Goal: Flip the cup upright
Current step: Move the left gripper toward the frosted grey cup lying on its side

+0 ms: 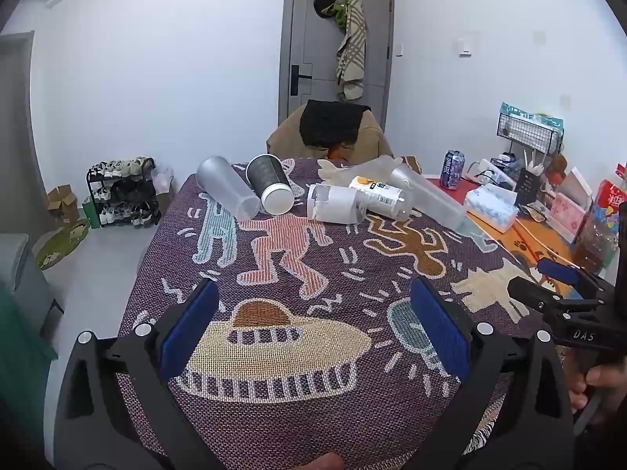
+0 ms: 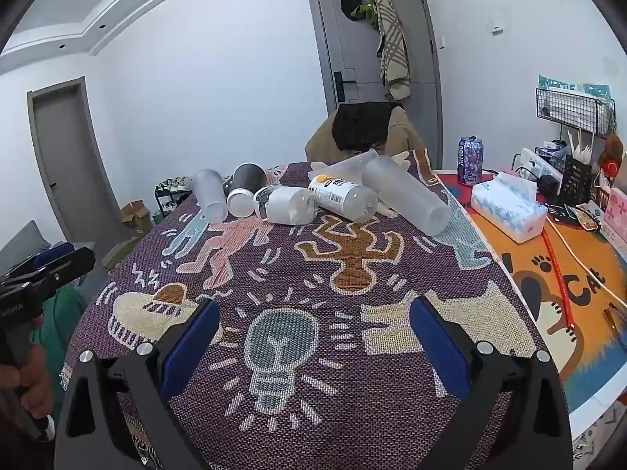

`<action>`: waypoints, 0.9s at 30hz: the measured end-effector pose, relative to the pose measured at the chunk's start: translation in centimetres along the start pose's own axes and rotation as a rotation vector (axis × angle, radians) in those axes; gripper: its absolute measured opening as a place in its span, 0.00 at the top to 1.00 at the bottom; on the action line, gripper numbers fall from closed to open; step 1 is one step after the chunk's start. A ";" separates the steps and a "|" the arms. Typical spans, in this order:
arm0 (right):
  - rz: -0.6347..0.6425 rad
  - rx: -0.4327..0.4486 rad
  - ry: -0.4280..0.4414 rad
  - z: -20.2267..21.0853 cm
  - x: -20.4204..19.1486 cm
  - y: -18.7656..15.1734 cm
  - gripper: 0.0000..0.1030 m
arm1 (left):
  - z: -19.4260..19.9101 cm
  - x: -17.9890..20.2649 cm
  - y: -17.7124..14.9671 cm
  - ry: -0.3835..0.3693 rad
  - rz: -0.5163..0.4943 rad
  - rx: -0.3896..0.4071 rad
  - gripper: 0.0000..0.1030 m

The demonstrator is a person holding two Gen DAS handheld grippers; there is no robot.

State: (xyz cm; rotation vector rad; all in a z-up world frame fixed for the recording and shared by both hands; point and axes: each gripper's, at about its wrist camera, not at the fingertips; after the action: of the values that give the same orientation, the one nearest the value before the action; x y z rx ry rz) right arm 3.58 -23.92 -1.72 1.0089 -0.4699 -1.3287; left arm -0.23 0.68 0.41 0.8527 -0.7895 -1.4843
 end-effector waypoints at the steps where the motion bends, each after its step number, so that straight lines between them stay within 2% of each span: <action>1: 0.001 0.001 0.001 0.0 0.0 0.0 0.07 | 0.0 0.0 0.0 0.000 0.000 0.002 0.05; 16: 0.005 0.002 0.009 0.3 -0.2 0.0 0.07 | 0.4 0.5 -0.1 0.007 0.005 0.011 0.05; 27: -0.012 -0.014 0.004 -1.2 0.5 0.9 0.07 | -2.4 -1.2 0.9 0.017 0.033 -0.041 0.05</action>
State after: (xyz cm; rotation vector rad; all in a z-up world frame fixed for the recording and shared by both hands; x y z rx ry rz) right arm 5.22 -24.03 -1.72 1.0042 -0.4515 -1.3381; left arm 2.35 1.85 0.07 0.8165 -0.7551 -1.4579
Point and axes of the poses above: each gripper's, at about its wrist camera, not at the fingertips, and z roughly against the way its jaws point, x to its right, y to its top, and after that the axes turned 8 degrees about -z, right-handed
